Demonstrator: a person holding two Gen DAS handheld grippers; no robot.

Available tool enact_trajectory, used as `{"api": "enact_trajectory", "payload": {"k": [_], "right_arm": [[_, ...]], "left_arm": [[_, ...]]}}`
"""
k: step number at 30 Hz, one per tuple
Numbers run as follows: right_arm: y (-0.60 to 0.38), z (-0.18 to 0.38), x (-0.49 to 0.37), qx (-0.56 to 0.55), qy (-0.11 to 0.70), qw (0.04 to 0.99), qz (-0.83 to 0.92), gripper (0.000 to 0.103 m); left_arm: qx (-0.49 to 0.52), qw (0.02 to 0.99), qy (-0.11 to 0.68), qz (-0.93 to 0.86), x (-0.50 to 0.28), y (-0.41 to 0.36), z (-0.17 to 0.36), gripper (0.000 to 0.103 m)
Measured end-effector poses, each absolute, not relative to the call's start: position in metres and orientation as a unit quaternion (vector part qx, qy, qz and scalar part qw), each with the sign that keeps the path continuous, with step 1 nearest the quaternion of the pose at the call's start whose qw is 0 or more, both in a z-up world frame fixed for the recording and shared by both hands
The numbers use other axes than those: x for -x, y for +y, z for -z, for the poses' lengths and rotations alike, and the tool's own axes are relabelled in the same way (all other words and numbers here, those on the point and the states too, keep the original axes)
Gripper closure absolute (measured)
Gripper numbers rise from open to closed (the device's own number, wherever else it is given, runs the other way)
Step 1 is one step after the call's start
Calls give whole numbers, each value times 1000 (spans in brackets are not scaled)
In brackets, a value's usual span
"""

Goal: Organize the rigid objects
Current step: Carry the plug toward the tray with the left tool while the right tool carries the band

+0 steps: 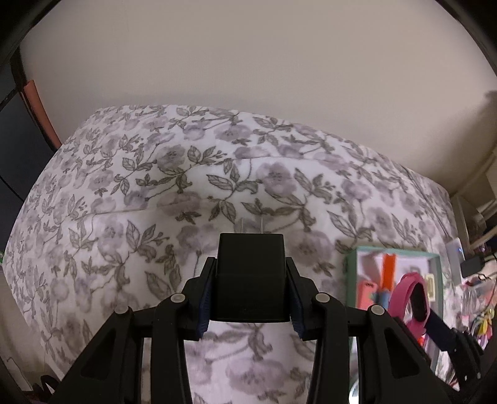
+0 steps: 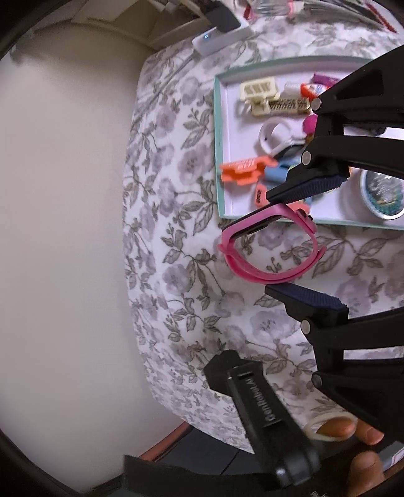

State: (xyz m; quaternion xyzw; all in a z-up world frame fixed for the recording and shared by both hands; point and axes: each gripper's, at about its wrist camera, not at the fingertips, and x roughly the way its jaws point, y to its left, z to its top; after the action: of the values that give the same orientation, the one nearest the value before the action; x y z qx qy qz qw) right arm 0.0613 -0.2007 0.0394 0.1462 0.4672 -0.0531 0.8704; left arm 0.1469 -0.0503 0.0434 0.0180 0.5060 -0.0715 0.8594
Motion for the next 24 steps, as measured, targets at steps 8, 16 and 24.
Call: {"api": "enact_trajectory", "payload": {"k": [8,16,24], "right_arm": [[-221,-38,-19,-159,473,862,90,48],[-247,-32,16,-185,476,851,122,48],[-276,-20,44,-220,488,830,156,47]], "left_arm": [[-35,868,482,114,-96,-69,-60,60],[-73,863,474,158,-50,-102,-58,60],[-112,842,485,207,-12,-135,-40,60]]}}
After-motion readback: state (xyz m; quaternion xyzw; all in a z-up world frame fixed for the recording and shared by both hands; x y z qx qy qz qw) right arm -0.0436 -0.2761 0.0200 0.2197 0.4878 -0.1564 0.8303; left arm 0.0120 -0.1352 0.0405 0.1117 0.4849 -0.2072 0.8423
